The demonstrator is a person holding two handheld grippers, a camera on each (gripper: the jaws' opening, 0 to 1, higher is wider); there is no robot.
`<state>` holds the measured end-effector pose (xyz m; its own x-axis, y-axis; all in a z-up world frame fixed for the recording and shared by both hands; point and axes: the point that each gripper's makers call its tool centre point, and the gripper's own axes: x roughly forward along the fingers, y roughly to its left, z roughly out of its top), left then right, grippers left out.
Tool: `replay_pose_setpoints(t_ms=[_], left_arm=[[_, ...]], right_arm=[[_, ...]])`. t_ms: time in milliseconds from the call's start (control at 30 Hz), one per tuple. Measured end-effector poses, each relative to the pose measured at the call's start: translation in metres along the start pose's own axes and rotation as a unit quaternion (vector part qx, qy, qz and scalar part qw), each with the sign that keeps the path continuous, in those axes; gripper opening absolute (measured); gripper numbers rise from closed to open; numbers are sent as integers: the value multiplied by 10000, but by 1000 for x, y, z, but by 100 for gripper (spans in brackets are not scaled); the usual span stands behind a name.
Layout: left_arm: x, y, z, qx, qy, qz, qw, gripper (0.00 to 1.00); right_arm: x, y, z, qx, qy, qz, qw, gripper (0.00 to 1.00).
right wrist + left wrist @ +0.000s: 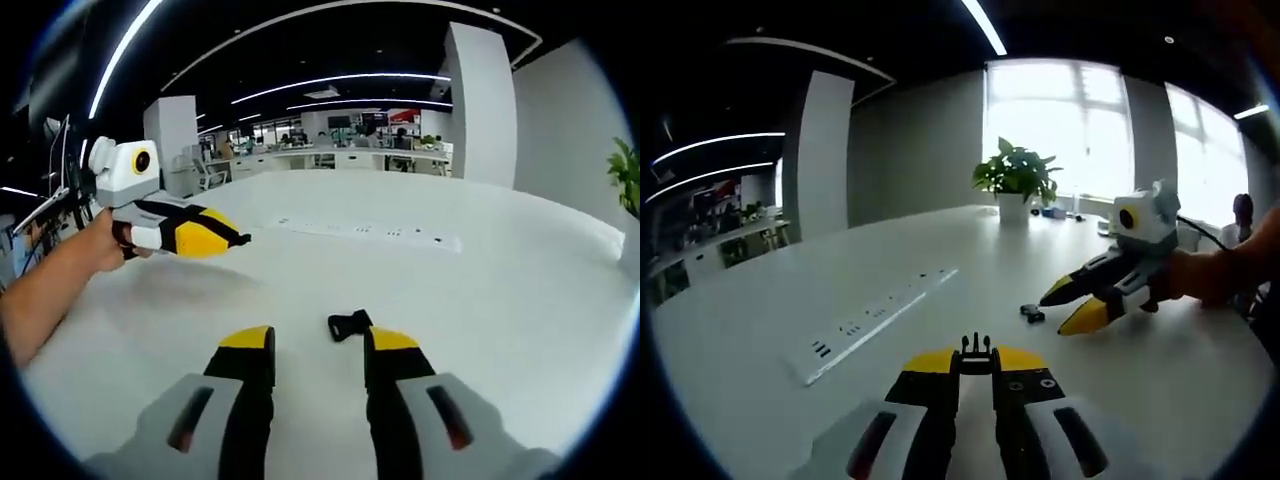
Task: Snap the two parts of the plastic buckle together until the buckle closes and remains connected.
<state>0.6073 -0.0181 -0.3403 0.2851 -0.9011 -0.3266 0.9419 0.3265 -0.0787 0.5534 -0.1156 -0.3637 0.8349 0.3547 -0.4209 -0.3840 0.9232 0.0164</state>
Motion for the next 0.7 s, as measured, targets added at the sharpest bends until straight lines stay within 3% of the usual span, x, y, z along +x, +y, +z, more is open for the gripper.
replay_pose_setpoints(t_ms=[233,700], left_arm=[[0,-2,-4,-3,48,-36,10000,10],[-1,-5,-5,-22,60,-59,10000,10]], right_arm=[[4,-2,2,92,-20,61,9999,34],[14,-16,1,11,48,-142,9999,33]])
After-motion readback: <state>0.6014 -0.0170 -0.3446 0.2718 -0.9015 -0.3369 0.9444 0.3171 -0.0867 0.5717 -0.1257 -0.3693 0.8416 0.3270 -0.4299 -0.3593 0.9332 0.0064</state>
